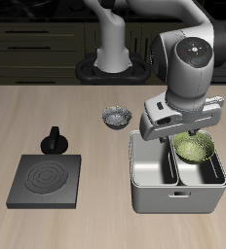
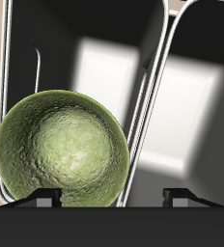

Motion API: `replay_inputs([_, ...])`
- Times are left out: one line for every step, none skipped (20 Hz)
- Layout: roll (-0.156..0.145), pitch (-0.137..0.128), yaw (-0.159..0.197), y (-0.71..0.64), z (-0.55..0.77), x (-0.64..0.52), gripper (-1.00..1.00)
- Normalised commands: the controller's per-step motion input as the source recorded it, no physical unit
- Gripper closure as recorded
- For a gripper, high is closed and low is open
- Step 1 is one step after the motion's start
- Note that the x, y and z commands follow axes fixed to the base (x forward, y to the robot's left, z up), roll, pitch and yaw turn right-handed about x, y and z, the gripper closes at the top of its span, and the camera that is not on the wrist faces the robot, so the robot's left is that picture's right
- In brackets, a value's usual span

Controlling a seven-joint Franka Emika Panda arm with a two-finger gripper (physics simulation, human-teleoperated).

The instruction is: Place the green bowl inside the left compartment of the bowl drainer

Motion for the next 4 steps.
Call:
replay_inputs([0.056, -0.018, 0.005, 0.10, 0.19, -0.28, -1.00])
replay_inputs([-0.011, -0.033, 0.019, 0.05, 0.19, -0.22, -1.00])
replay_inputs([0.067, -0.040, 0.038, 0.19, 0.23, -0.25, -1.00])
replay_inputs([0.051, 0.010, -0.019, 0.09, 0.16, -0.26, -1.00])
